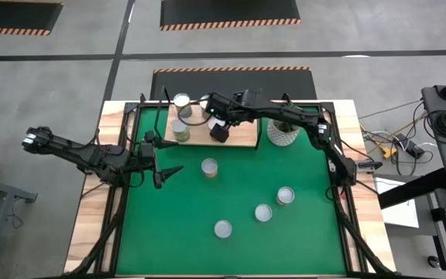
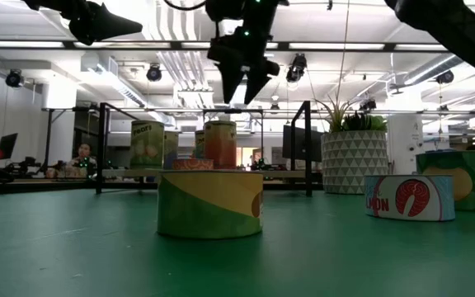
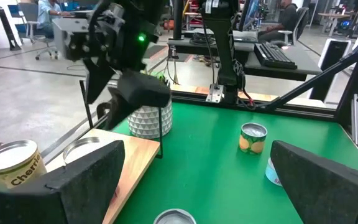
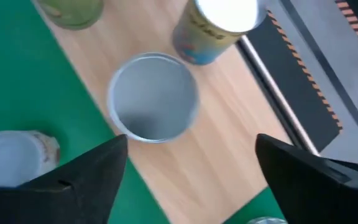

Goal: Pick and place cans onto a shelf
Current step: Put the canned pineapple on the shelf

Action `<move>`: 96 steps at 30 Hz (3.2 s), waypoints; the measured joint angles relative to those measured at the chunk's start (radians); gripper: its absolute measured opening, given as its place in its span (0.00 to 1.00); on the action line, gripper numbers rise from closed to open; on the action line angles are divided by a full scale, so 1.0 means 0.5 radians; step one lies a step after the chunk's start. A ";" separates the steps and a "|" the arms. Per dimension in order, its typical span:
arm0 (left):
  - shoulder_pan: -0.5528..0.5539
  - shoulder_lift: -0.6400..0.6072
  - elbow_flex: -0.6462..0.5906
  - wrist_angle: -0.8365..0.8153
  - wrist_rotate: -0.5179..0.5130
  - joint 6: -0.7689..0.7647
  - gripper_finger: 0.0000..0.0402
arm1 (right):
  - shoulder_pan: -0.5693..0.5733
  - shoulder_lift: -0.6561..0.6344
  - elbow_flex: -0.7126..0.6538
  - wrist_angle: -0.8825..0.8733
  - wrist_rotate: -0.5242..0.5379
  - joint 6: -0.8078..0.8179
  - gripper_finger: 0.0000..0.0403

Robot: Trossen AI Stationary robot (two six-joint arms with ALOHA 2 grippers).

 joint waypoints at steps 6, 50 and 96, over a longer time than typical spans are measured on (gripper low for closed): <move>0.000 0.000 -0.001 0.000 0.000 0.000 0.96 | -0.134 0.016 -0.004 0.024 -0.001 -0.188 0.59; 0.581 1.484 0.348 0.137 -0.017 -0.075 0.03 | -0.161 -0.028 -0.195 0.040 -0.613 -0.747 0.02; 0.819 1.647 0.438 0.121 0.117 0.024 0.00 | -0.215 -0.032 -0.483 0.400 -0.565 -0.883 0.02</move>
